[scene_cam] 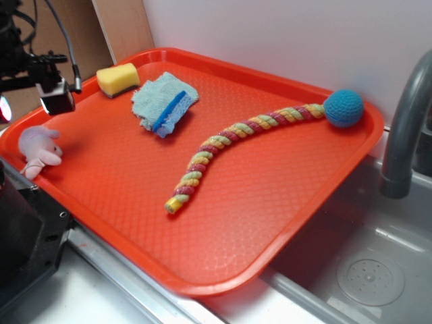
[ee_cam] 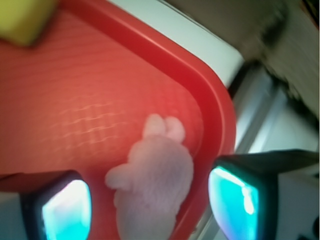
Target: Grab the pink bunny.
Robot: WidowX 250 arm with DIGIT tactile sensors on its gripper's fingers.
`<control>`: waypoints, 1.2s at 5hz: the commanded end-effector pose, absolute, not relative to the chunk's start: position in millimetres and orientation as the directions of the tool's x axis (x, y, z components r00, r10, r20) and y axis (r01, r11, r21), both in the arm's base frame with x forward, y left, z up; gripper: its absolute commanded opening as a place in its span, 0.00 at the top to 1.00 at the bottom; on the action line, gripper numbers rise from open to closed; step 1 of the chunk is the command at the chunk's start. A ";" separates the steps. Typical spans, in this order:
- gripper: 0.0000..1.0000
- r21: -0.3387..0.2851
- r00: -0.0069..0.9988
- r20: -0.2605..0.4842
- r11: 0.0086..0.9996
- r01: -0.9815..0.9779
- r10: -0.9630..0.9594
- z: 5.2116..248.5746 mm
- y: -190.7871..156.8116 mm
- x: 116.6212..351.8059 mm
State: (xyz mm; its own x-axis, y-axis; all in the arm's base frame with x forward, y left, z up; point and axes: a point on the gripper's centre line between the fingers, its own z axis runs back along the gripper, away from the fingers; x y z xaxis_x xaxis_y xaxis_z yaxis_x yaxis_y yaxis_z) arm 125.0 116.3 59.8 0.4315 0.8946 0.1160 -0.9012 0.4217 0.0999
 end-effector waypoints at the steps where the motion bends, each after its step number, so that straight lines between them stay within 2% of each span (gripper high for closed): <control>1: 0.00 0.103 0.402 0.089 0.393 -0.914 0.911 55.2 120.1 117.7; 2: 0.00 0.096 0.432 0.060 0.425 -0.900 0.900 58.4 113.8 117.6; 3: 0.00 0.115 0.474 0.016 0.470 -0.875 0.880 47.1 100.7 114.2; 4: 0.08 0.114 0.524 -0.029 0.524 -0.844 0.851 44.1 95.3 113.7; 5: 1.00 0.091 0.526 -0.033 0.526 -0.846 0.850 46.4 96.0 108.2; 6: 0.40 0.022 0.620 -0.053 0.621 -0.783 0.783 48.5 93.6 109.2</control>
